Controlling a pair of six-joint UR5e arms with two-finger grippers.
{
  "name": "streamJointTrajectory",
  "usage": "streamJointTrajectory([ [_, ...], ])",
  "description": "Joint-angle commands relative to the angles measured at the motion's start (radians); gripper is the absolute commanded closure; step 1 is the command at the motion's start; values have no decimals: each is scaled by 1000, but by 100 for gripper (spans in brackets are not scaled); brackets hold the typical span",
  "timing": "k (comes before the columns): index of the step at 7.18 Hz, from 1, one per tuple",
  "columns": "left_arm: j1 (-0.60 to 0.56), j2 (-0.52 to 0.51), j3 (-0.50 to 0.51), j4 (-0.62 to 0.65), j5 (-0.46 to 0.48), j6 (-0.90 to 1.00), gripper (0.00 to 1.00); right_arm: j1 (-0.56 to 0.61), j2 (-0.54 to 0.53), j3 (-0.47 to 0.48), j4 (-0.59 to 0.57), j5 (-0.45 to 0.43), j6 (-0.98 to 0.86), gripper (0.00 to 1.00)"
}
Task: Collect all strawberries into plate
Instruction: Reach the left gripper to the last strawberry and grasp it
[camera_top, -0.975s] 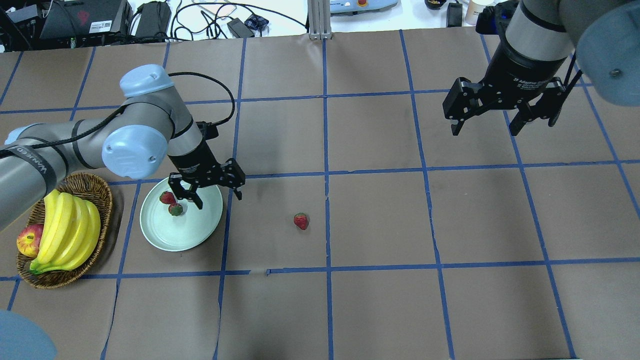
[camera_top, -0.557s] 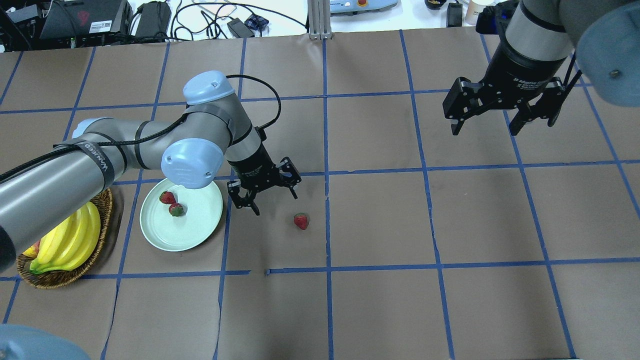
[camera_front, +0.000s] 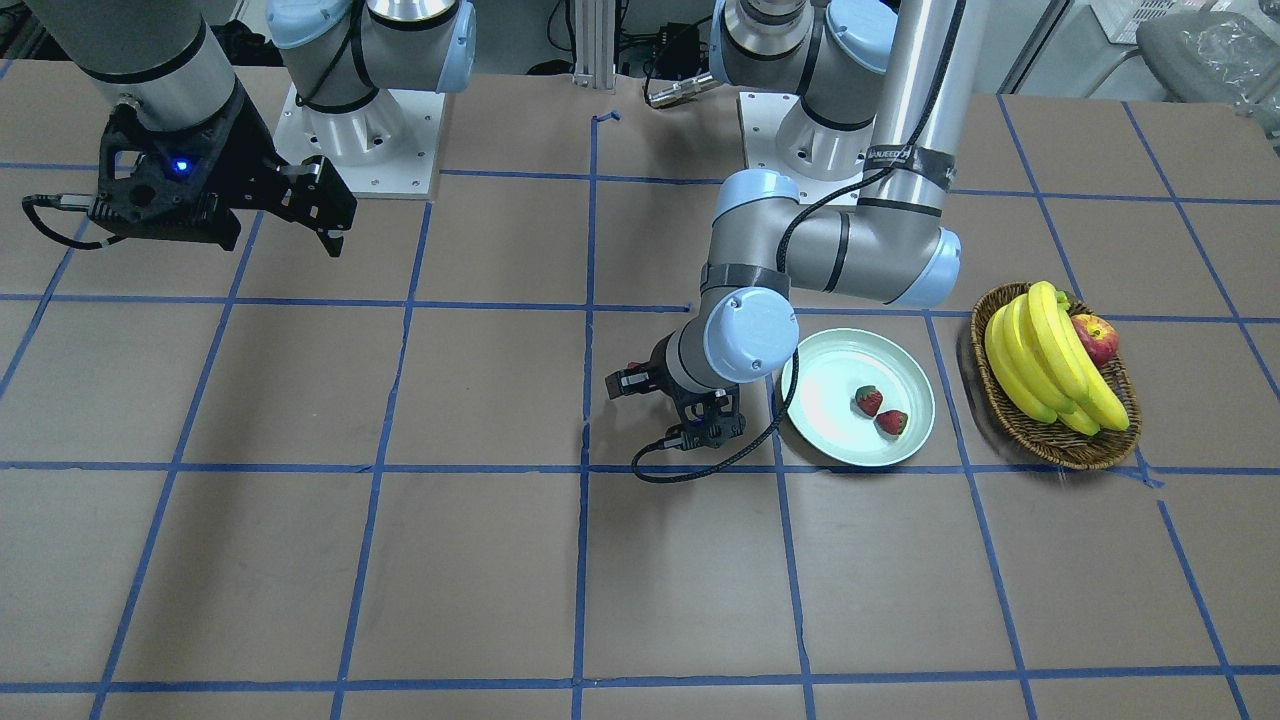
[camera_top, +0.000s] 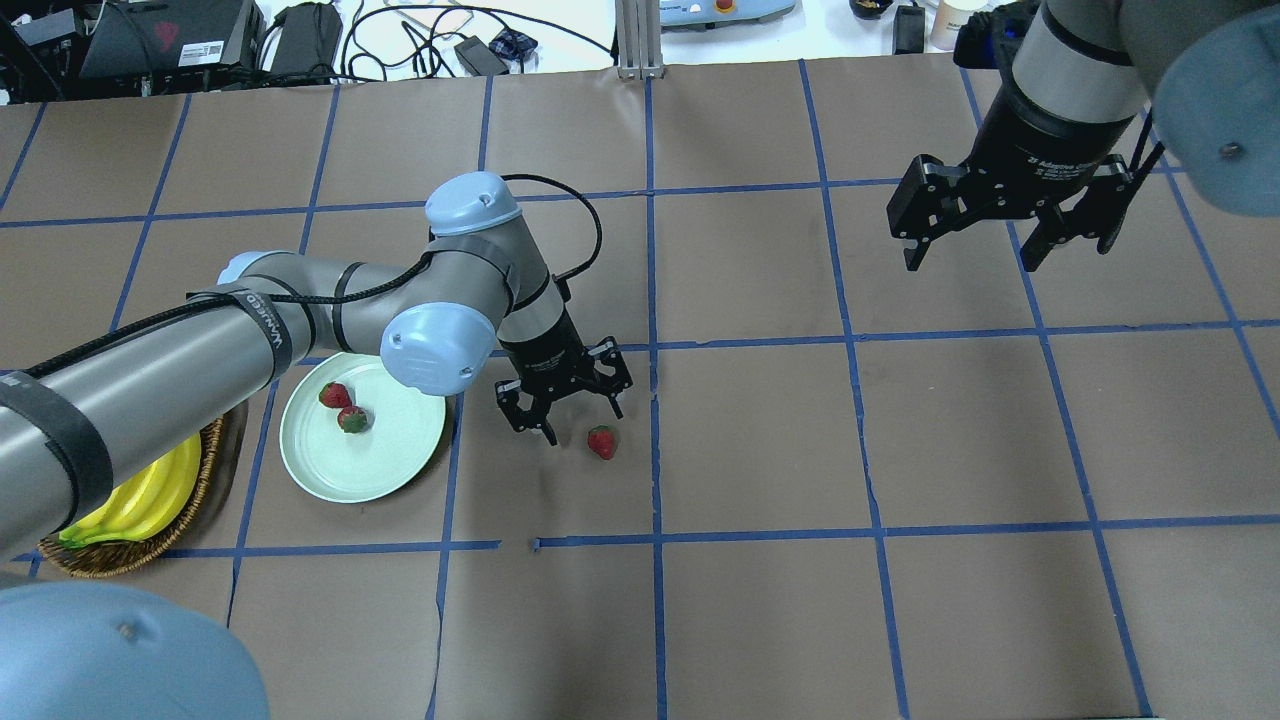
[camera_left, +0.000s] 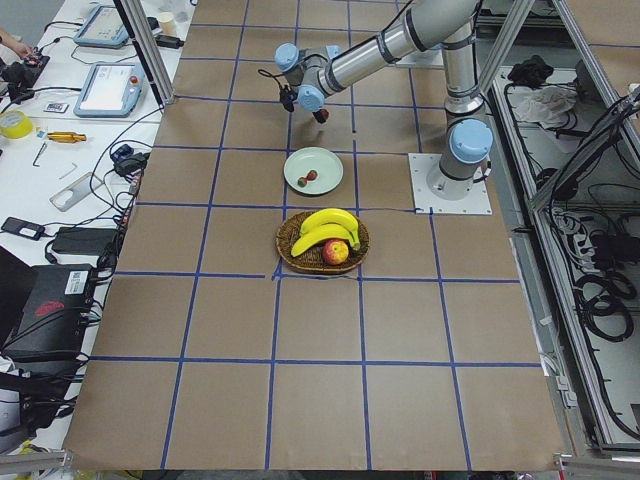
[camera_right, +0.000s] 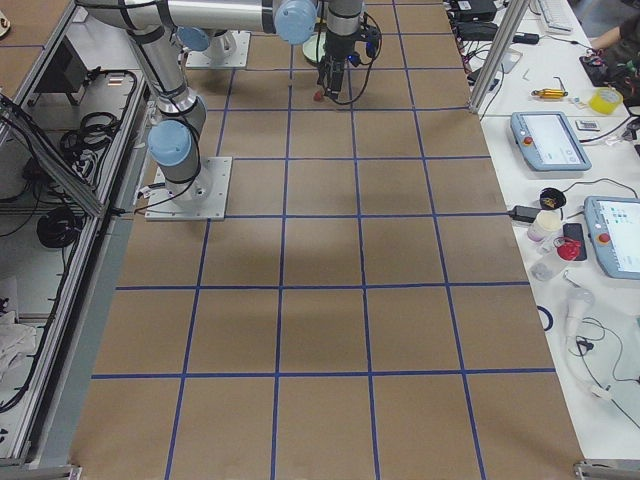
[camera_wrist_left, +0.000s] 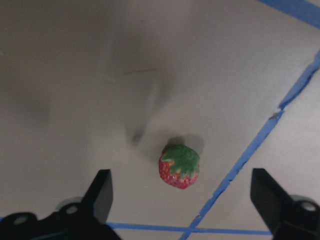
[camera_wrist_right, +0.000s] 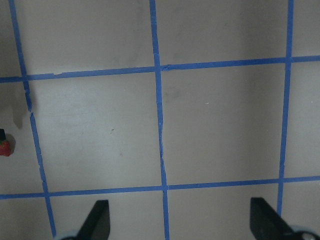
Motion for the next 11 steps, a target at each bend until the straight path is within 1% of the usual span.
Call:
streamJointTrajectory([
  [1,-5,-13,8,2,4,3,10,0,-2,1,0,3,-4,0],
  [2,-6,-14,8,0,0,2,8,0,0,3,0,2,-6,0],
  [4,-25,-17,8,-6,0,2,10,0,0,9,0,0,-7,0],
  [5,-29,-17,8,-6,0,2,23,0,0,9,0,3,-6,0],
  [6,-36,-16,8,-12,1,3,52,0,0,9,0,2,-6,0],
  [7,-36,-8,10,-15,3,5,99,0,0,9,0,3,-6,0],
  [10,-36,6,17,-17,7,17,100,0,0,10,0,2,-7,0],
  [11,-23,19,39,-20,18,72,100,0,0,10,0,0,-7,0],
])
